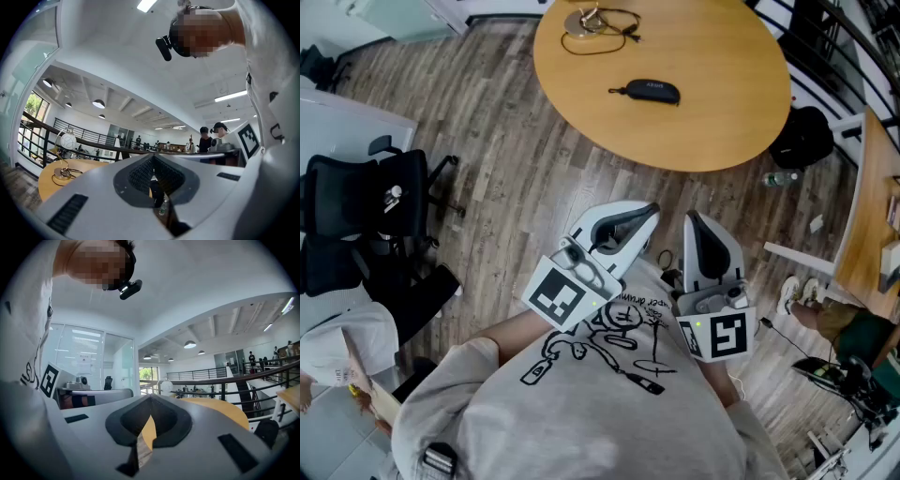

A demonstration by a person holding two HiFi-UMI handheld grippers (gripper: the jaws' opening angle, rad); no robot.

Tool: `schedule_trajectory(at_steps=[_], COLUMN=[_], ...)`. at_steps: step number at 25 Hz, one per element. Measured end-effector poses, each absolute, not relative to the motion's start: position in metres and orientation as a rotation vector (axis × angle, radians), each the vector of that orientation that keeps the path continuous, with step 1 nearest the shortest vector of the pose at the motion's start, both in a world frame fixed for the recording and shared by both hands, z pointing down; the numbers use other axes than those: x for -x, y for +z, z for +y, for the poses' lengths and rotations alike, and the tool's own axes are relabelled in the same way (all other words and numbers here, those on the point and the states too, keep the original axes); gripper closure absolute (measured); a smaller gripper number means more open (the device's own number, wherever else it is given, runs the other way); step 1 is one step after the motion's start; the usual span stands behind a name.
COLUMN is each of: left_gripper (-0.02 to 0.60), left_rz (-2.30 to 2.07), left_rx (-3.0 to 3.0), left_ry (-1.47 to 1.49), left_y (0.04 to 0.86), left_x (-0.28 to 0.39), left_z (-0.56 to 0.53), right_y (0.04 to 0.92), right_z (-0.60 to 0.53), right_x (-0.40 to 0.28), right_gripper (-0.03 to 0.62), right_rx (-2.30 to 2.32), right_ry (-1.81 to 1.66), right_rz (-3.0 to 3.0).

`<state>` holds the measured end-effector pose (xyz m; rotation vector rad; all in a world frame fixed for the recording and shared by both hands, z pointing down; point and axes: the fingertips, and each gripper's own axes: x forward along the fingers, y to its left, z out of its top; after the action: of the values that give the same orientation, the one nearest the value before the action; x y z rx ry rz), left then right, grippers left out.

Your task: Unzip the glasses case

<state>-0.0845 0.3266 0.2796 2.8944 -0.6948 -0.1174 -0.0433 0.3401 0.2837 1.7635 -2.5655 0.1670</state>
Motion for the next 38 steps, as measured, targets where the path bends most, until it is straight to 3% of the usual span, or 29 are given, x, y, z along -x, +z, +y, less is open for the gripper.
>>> schedule_trajectory(at_steps=[27, 38], left_gripper=[0.572, 0.572], left_rz=[-0.711, -0.742], left_rx=[-2.855, -2.83], left_ry=[-0.016, 0.002], left_y=[0.305, 0.311], left_x=[0.003, 0.004], left_z=[0.337, 0.307], right_y=[0.301, 0.309], right_z=[0.35, 0.323], right_x=[-0.032, -0.031], right_gripper=[0.571, 0.571], right_rx=[-1.748, -1.709], right_ry=[0.286, 0.306], right_rz=[-2.668, -2.679])
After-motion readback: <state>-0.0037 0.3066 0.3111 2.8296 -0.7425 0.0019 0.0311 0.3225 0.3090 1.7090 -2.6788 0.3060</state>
